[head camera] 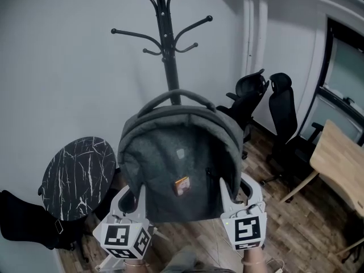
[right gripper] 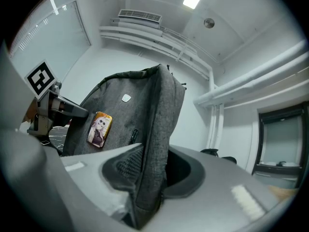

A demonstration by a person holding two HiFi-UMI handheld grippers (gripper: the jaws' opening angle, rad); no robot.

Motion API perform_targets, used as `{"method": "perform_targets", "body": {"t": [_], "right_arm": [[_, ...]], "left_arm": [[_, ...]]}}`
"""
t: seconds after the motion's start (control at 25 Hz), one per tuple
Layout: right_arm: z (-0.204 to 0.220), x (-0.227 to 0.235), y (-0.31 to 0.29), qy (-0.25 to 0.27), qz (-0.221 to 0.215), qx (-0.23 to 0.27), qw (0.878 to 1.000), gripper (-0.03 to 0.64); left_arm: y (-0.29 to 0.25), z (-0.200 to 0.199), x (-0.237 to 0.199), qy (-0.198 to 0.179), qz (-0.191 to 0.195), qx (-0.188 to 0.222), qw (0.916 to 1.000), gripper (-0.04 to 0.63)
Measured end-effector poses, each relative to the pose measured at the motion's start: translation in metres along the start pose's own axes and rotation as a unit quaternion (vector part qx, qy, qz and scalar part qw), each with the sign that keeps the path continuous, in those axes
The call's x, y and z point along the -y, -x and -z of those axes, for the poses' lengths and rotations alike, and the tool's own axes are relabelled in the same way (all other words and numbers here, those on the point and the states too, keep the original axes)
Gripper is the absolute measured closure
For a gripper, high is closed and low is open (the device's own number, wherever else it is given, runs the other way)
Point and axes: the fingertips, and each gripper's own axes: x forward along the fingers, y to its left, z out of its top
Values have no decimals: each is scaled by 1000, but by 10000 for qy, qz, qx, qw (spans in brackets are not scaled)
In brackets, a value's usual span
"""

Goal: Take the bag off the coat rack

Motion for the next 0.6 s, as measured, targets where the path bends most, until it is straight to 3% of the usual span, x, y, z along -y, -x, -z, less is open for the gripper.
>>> {"method": "perform_targets", "body": {"t": [0.6], "right_arm": [[2,-12,55,-37,-24,37,10000,506]], "left_arm": [[53,9,23,13,-25,-16,10000,528]]}}
